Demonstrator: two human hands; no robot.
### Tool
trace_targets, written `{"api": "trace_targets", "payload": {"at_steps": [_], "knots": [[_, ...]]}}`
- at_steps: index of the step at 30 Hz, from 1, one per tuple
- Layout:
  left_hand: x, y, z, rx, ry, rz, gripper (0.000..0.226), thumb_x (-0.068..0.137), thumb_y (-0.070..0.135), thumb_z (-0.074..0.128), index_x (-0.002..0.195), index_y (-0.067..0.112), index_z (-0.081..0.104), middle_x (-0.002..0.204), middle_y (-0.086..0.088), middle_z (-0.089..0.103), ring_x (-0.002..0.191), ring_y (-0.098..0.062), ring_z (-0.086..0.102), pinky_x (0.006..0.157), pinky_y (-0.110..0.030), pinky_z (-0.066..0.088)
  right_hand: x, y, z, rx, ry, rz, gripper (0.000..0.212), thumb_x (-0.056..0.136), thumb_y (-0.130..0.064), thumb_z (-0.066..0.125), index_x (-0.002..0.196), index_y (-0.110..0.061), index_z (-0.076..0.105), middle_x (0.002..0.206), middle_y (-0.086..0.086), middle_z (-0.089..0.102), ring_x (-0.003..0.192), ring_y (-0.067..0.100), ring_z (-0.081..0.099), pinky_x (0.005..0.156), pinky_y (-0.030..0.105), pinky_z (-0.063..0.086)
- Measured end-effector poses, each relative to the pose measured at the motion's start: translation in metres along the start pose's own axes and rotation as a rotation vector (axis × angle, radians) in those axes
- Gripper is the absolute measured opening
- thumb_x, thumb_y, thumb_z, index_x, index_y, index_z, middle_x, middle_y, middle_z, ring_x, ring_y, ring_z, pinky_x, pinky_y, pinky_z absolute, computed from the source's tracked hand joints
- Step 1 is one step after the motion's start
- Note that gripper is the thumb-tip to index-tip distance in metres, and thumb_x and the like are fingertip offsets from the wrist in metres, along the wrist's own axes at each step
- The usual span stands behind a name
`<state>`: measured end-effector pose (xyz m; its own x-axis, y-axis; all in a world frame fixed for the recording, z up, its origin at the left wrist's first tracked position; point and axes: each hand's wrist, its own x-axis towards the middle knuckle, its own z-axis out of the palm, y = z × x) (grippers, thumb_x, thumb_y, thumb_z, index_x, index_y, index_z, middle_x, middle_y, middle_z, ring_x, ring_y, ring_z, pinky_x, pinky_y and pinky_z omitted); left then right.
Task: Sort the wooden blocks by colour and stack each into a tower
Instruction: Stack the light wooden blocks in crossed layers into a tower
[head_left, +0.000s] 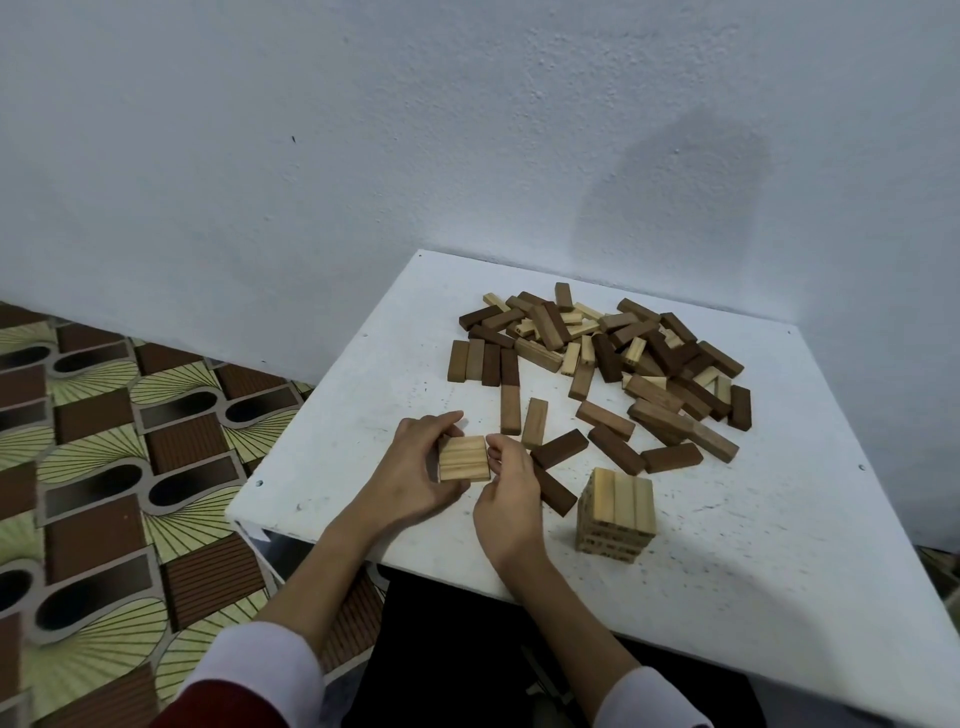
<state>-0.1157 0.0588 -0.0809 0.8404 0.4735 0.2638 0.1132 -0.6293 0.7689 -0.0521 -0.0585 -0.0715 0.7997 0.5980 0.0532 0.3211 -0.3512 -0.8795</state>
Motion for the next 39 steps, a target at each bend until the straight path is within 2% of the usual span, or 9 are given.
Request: {"api": "trace_targets", "payload": {"at_steps": [10,18,24,26,29,32,34,36,39], "knots": [[0.000,-0.001,-0.001,0.009,-0.021,-0.031,0.071,0.067,0.027,0.069,0.134,0.018,0.046,0.114,0.009,0.057,0.108,0.001,0.038,0.083,-0.001,0.031,-0.001,-0.004,-0.002,-0.010,-0.033,0.020,0.060,0.078,0.021,0.037,0.128,-0.010,0.045,0.116,-0.007,0.039,0.120,0.014,0.045,0.106,0.026,0.037],[0.001,0.001,-0.002,-0.026,-0.026,-0.115,0.074,0.068,0.014,0.080,0.133,0.022,0.047,0.111,0.008,0.056,0.107,0.008,0.039,0.080,0.000,0.034,-0.003,-0.007,-0.004,-0.066,-0.052,-0.004,0.058,0.078,0.020,0.039,0.128,-0.009,0.045,0.127,0.004,0.044,0.122,0.016,0.043,0.108,0.029,0.034],[0.004,0.008,-0.007,-0.119,-0.030,-0.221,0.076,0.065,0.010,0.082,0.131,0.025,0.047,0.111,0.003,0.055,0.100,0.003,0.049,0.077,0.002,0.035,-0.006,-0.016,-0.008,-0.118,-0.096,-0.035,0.052,0.084,0.013,0.043,0.131,-0.009,0.042,0.132,0.005,0.041,0.124,0.015,0.039,0.101,0.017,0.029],[0.006,0.015,-0.010,-0.119,-0.012,-0.227,0.075,0.064,0.014,0.083,0.128,0.030,0.046,0.108,0.010,0.055,0.100,0.002,0.049,0.079,-0.001,0.038,-0.004,-0.023,-0.016,-0.130,-0.108,-0.076,0.051,0.085,0.011,0.045,0.132,-0.010,0.041,0.132,0.004,0.040,0.124,0.015,0.038,0.099,0.014,0.027],[0.009,0.032,-0.014,-0.178,-0.004,-0.168,0.075,0.065,0.009,0.083,0.129,0.027,0.048,0.104,0.014,0.057,0.103,-0.002,0.050,0.090,-0.013,0.042,0.000,-0.035,-0.038,-0.114,-0.125,-0.136,0.054,0.084,0.013,0.046,0.132,-0.010,0.040,0.130,0.003,0.040,0.124,0.016,0.037,0.099,0.012,0.026],[0.012,0.053,-0.016,-0.202,-0.035,-0.087,0.077,0.065,0.007,0.082,0.129,0.031,0.046,0.106,0.011,0.059,0.104,-0.005,0.051,0.092,-0.016,0.041,0.001,-0.040,-0.069,-0.122,-0.166,-0.147,0.058,0.083,0.007,0.055,0.133,-0.017,0.040,0.127,0.002,0.046,0.118,0.016,0.047,0.101,0.030,0.041],[0.014,0.067,-0.012,-0.217,-0.068,-0.044,0.079,0.064,0.008,0.083,0.129,0.032,0.046,0.107,0.009,0.058,0.105,-0.007,0.052,0.093,-0.017,0.042,0.000,-0.042,-0.094,-0.086,-0.209,-0.115,0.063,0.082,0.004,0.061,0.136,-0.019,0.038,0.123,0.002,0.051,0.103,0.008,0.055,0.086,0.018,0.049],[0.017,0.081,-0.006,-0.229,-0.107,-0.018,0.080,0.063,0.009,0.085,0.129,0.032,0.046,0.107,0.011,0.056,0.105,-0.005,0.052,0.092,-0.014,0.042,-0.002,-0.041,-0.119,-0.086,-0.250,-0.097,0.067,0.081,0.001,0.067,0.137,-0.019,0.038,0.119,-0.001,0.052,0.094,0.002,0.055,0.076,0.010,0.048],[0.021,0.100,0.007,-0.246,-0.188,0.020,0.080,0.064,0.006,0.083,0.127,0.034,0.043,0.107,0.010,0.055,0.105,-0.005,0.052,0.083,-0.007,0.042,-0.006,-0.028,-0.148,-0.199,-0.219,-0.206,0.069,0.076,-0.007,0.075,0.135,-0.017,0.041,0.126,-0.003,0.052,0.107,0.007,0.053,0.089,0.018,0.048]]}}
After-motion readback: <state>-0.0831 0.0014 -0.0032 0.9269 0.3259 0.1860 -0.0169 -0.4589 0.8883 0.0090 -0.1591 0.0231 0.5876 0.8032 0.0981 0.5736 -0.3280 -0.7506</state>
